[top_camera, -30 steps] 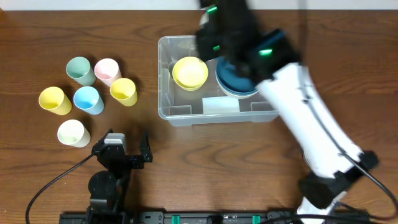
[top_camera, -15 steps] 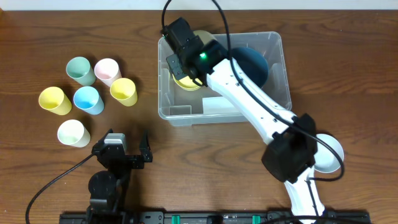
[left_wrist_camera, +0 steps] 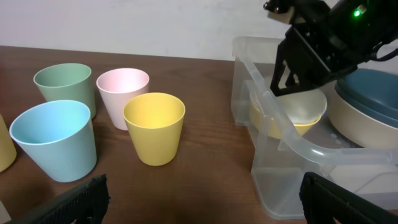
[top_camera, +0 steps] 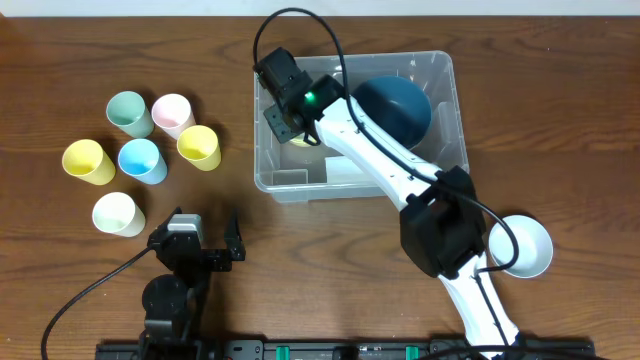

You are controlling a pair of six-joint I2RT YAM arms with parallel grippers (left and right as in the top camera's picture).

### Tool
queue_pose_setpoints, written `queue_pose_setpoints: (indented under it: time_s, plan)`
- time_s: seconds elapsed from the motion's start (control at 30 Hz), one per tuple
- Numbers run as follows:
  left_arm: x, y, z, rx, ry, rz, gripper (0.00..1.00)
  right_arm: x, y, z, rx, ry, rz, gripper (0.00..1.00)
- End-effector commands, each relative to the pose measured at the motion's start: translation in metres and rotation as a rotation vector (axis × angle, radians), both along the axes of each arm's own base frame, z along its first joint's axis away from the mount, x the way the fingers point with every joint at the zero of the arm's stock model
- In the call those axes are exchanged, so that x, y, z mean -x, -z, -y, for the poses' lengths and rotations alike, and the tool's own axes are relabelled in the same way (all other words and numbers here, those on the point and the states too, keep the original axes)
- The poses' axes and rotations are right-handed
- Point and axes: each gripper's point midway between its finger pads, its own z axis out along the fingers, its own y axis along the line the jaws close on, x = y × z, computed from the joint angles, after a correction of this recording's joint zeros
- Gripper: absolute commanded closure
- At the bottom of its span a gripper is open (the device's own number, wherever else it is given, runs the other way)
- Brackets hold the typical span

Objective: Pack container
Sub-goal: 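Carry the white bowl with the right gripper into the yellow bowl, then release the white bowl and move the right gripper to the grey bowl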

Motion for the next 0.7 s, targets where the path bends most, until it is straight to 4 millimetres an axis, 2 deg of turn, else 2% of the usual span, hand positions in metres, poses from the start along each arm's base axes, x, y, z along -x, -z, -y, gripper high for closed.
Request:
queue_pose_setpoints:
  time_s: [0.0,0.1,0.17,0.27,0.37,0.4,0.5,0.67]
  plan:
    - [0.002,0.014,0.000,-0.014,0.007,-0.044,0.02,0.000,0.004,-0.001,0.009,-0.021,-0.002,0.61]
    - [0.002,0.014,0.000,-0.014,0.007,-0.044,0.02,0.001,-0.005,0.000,0.004,-0.021,0.003,0.61]
    - [0.002,0.014,0.000,-0.014,0.007,-0.044,0.02,0.004,-0.018,0.001,-0.009,-0.023,0.012,0.62]
    - [0.002,0.014,0.000,-0.014,0.007,-0.044,0.02,0.008,-0.049,0.004,-0.040,-0.025,0.041,0.60]
    - [0.002,0.014,0.000,-0.014,0.007,-0.044,0.02,0.016,-0.091,0.013,-0.073,-0.022,0.081,0.58]
    - [0.002,0.014,0.000,-0.014,0.007,-0.044,0.02,0.020,-0.110,0.020,-0.086,-0.018,0.095,0.57]
    - [0.002,0.014,0.000,-0.014,0.007,-0.044,0.02,0.033,-0.149,0.042,-0.109,0.013,0.113,0.54]
    - [0.002,0.014,0.000,-0.014,0.007,-0.044,0.02,0.050,-0.200,0.105,-0.126,0.130,0.122,0.50]
